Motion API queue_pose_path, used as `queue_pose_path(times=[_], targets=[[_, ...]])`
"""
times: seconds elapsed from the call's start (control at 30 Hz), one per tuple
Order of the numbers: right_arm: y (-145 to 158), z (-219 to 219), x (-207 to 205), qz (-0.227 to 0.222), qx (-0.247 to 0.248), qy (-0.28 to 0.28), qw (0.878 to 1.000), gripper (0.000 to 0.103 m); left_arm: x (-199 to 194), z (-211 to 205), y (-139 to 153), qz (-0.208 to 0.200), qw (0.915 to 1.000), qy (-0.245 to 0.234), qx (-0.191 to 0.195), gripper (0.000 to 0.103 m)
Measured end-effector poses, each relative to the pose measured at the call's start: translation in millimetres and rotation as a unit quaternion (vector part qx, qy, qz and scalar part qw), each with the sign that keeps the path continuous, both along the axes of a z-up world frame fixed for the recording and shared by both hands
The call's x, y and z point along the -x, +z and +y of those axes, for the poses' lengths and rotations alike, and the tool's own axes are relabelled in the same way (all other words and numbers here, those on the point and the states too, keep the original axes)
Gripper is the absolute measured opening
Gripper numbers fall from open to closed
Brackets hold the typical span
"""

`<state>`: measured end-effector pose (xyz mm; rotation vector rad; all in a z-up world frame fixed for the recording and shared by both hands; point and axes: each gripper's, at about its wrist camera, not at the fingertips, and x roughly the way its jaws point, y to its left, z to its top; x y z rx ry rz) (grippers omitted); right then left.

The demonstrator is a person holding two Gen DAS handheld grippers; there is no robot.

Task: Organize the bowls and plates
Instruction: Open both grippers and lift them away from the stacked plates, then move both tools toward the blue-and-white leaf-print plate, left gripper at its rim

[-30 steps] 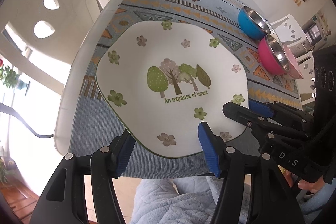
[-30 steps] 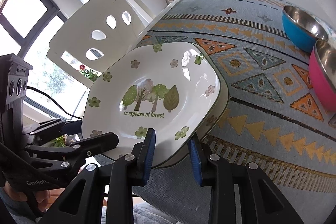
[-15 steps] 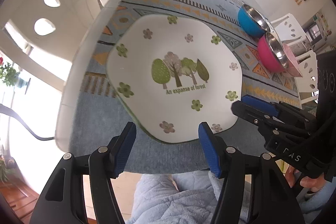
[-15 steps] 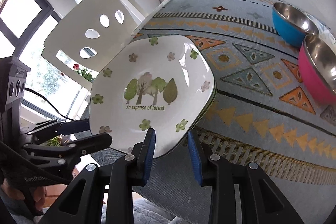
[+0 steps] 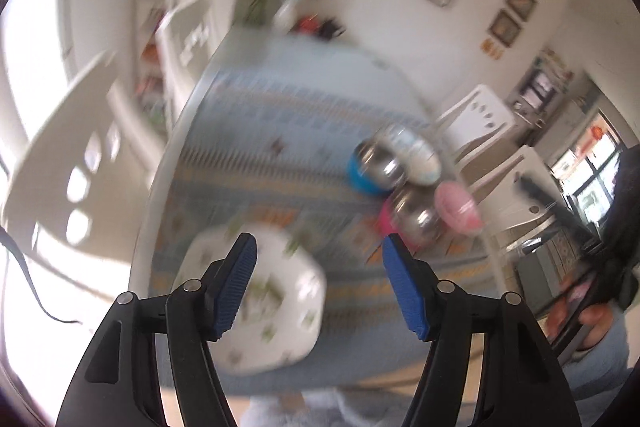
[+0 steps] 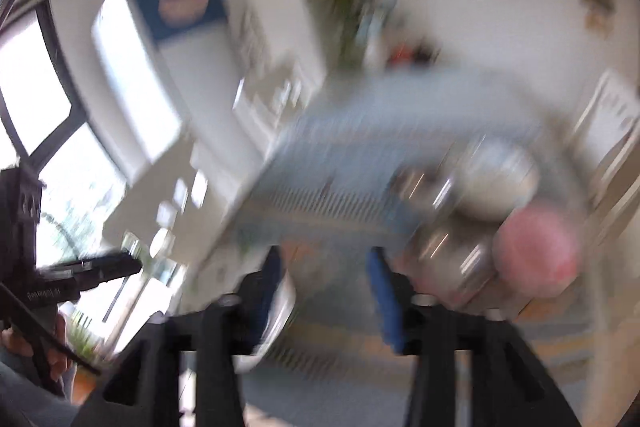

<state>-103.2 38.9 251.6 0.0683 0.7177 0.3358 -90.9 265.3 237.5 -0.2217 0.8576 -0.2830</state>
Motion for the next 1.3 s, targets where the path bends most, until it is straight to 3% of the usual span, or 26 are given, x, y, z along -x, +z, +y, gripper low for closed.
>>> queue_pose_path(times=[0.07, 0.17, 0.27, 0.37, 0.53, 0.67, 0.8, 0.93, 1.07, 1.23, 1.3], targets=[[40, -26, 0, -0.068, -0.014, -0.029, 0.997, 0.075, -21, -20, 13, -0.019, 0.9996, -0.017, -0.011, 0.065], [88, -59, -2, -0.140, -0.017, -0.059, 0.988, 0.081, -57, -55, 30, -0.027, 0.9986, -0.044, -0.011, 0.065], [127, -86, -6, -0.189, 0.018, -0.076, 0.979, 0.085, -92, -92, 46, -0.042, 0.9968, -0.068, 0.005, 0.065], [156, -116, -16, -0.226, 0.068, -0.093, 0.967, 0.097, -130, -131, 59, -0.057, 0.9945, -0.087, 0.003, 0.065], [170, -181, -57, -0.238, 0.090, -0.114, 0.960, 0.099, -202, -192, 42, -0.048, 0.9940, -0.097, -0.017, 0.065], [132, -231, -115, -0.184, 0.055, -0.121, 0.974, 0.099, -256, -225, -3, -0.006, 0.9940, -0.109, 0.001, 0.065], [54, -274, -180, -0.083, -0.004, -0.138, 0.987, 0.099, -296, -246, -48, 0.034, 0.9918, -0.113, -0.048, 0.065], [-25, -305, -234, 0.011, -0.062, -0.166, 0.984, 0.098, -334, -258, -92, 0.087, 0.9863, -0.117, -0.078, 0.065], [-85, -316, -267, 0.084, -0.071, -0.161, 0.981, 0.092, -361, -263, -126, 0.123, 0.9816, -0.120, -0.084, 0.065], [-128, -313, -287, 0.130, -0.054, -0.130, 0.981, 0.091, -378, -282, -153, 0.154, 0.9704, -0.145, -0.117, 0.065], [-145, -316, -296, 0.151, -0.056, -0.116, 0.980, 0.091, -383, -292, -168, 0.172, 0.9622, -0.161, -0.136, 0.065]])
